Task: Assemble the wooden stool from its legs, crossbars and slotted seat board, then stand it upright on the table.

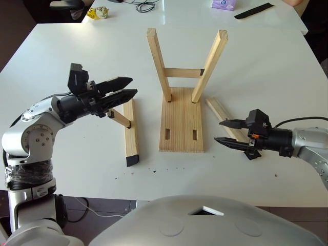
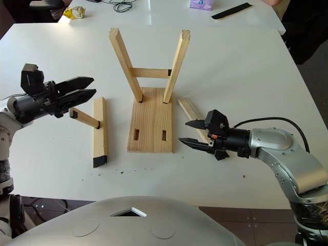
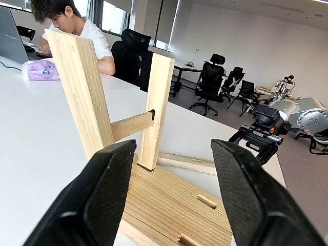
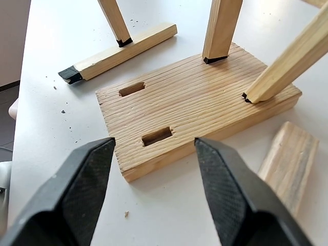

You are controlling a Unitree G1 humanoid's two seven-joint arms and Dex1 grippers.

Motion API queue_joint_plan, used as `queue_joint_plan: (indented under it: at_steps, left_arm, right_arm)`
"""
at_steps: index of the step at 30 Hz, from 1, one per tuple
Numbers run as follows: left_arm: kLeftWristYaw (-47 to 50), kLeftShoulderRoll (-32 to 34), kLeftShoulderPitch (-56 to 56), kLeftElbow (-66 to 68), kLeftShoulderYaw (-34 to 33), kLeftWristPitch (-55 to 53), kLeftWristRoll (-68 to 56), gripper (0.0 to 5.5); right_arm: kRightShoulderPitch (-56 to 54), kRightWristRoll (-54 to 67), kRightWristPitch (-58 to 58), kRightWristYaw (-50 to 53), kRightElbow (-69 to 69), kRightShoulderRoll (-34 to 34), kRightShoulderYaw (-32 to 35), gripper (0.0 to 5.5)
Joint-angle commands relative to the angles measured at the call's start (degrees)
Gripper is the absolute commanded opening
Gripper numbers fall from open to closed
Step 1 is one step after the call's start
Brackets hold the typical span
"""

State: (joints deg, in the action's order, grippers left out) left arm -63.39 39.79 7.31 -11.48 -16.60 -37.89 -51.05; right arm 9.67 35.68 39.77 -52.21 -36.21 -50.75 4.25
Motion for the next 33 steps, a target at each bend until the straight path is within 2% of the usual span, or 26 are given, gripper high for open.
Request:
queue_joint_plan:
  at_steps: [1, 13, 19, 24, 33]
  left_arm:
    - [0.9, 0.64, 1.82, -1.0, -1.04, -0.64, -1.34, 2.72]
    - [2.81, 1.65, 3.91, -3.92, -2.59, -2.28, -4.62, 2.72]
    - [-0.77, -1.93, -6.89, -0.49, 5.84, 4.31, 4.68, 2.72]
    - [-0.48, -4.83, -9.36, 0.77, 10.35, 7.88, 7.02, 2.72]
    - [3.25, -0.91, 0.1, -3.34, 3.03, 1.26, -3.39, 2.72]
  right_arm:
    - [-1.12, 0.23, 0.23, -0.39, 0.1, -0.81, 0.37, 2.85]
    - [-0.82, -0.2, -0.2, -0.83, -0.04, -1.03, 0.27, 2.85]
    - [-1.09, -0.5, -0.33, -1.38, 0.12, -1.08, -0.59, 2.85]
    - [-0.85, -0.51, -0.29, -1.44, -0.01, -1.16, -0.73, 2.85]
    - [1.38, -0.37, -0.38, 1.0, -1.97, 0.52, -0.44, 2.85]
